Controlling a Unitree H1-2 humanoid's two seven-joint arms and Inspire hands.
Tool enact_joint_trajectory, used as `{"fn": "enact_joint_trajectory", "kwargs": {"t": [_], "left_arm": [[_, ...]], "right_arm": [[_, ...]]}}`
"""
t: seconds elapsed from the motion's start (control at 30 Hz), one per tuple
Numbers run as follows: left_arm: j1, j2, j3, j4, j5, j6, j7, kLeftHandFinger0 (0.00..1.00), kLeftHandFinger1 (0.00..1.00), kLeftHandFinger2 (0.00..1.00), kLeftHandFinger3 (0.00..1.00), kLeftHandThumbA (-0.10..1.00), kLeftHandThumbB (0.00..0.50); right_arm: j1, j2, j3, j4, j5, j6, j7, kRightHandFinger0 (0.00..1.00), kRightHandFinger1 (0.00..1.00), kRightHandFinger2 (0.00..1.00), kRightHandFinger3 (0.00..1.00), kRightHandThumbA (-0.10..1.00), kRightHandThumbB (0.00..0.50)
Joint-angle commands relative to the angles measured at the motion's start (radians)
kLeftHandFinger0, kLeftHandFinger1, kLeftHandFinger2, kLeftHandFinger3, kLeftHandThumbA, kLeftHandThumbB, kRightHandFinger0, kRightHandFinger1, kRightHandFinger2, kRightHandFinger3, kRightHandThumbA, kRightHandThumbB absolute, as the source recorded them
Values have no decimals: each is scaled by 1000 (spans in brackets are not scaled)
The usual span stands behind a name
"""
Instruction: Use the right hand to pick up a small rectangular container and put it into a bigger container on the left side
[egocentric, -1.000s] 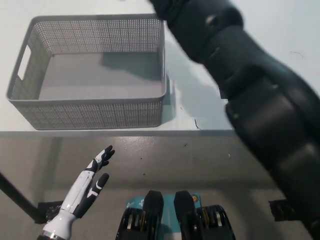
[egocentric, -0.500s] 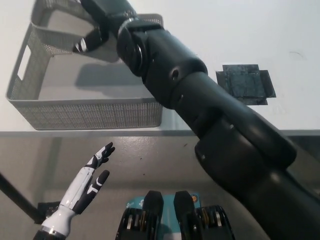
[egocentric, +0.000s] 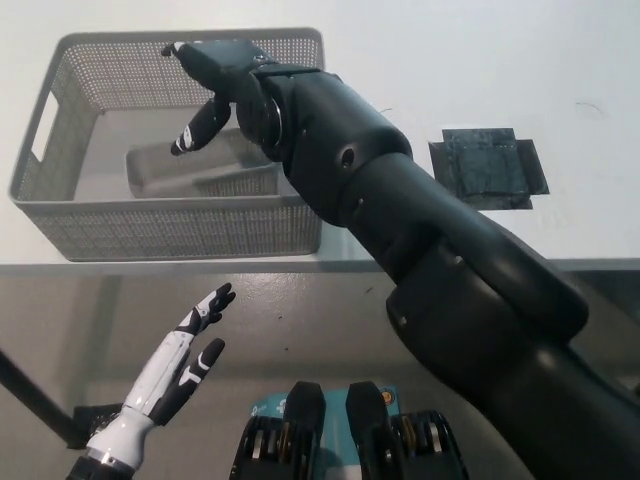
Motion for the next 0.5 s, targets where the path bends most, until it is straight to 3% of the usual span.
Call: {"fn": "enact_joint_trajectory", "kwargs": {"t": [0.0, 0.17, 0.27, 0.37, 0.4, 0.47], "left_arm": [[-21, 24, 3, -12, 6, -2, -12, 1000, 1000, 1000, 1000, 1000, 194], [-19, 21, 0, -12, 3, -5, -15, 1000, 1000, 1000, 1000, 1000, 184], [-13, 18, -4, -9, 10, -7, -12, 1000, 1000, 1000, 1000, 1000, 183], [-10, 25, -3, -12, 16, -7, -10, 1000, 1000, 1000, 1000, 1000, 182], [-12, 25, -1, -7, 13, -13, -10, 1000, 1000, 1000, 1000, 1000, 181], [-12, 28, 1, -5, 11, -19, -10, 1000, 1000, 1000, 1000, 1000, 180]], "right_arm": [[-113, -22, -53, -31, 65, -22, 58, 1000, 1000, 1000, 1000, 944, 500], [-163, -63, -130, -59, 118, -101, 11, 1000, 1000, 1000, 1000, 1000, 500], [-210, -141, -214, -124, 176, -209, -26, 1000, 1000, 1000, 1000, 1000, 500], [-219, -210, -255, -217, 183, -249, -43, 1000, 1000, 1000, 1000, 1000, 479], [-210, -237, -291, -277, 214, -243, -16, 1000, 1000, 1000, 1000, 1000, 434], [-151, -317, -310, -479, 207, -235, 16, 1000, 1000, 1000, 1000, 1000, 416]]}}
